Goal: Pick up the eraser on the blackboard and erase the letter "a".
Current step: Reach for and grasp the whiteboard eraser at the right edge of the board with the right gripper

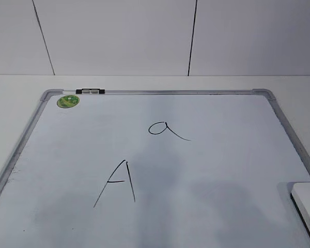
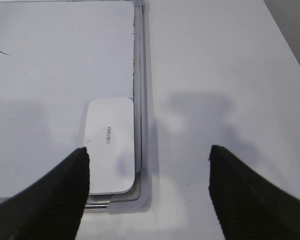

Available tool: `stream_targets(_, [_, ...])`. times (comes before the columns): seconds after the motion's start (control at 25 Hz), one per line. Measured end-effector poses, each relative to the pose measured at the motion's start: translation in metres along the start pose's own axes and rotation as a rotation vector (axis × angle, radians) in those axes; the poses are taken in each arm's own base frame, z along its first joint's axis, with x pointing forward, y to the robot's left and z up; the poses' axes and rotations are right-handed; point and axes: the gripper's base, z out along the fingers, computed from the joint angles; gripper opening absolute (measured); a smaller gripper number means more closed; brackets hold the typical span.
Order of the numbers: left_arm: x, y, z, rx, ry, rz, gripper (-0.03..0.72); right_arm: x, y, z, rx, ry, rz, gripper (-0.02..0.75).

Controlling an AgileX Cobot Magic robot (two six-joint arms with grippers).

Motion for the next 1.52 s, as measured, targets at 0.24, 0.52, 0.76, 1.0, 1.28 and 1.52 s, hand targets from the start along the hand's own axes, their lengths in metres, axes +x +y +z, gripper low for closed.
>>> stream_targets(0.24, [0.000,0.000,0.000,0.000,0.000,0.000,0.235,0.000,0.000,0.000,0.000,0.000,0.000,0.592])
stream_targets(0.52, [0.000,0.000,0.000,0.000,0.000,0.000,0.235,0.000,0.000,0.000,0.000,0.000,0.000,0.592])
stream_targets(0.76, [0.000,0.000,0.000,0.000,0.000,0.000,0.235,-0.004,0.000,-0.001,-0.006,0.010,0.002,0.592])
stream_targets(1.0, [0.000,0.000,0.000,0.000,0.000,0.000,0.235,-0.023,0.002,0.000,-0.031,0.160,0.008,0.592])
stream_targets(1.28, [0.000,0.000,0.000,0.000,0.000,0.000,0.235,-0.043,0.006,0.003,-0.083,0.236,0.024,0.592])
stream_targets(1.52, [0.000,0.000,0.000,0.000,0.000,0.000,0.235,-0.051,0.007,0.018,-0.093,0.326,0.003,0.592])
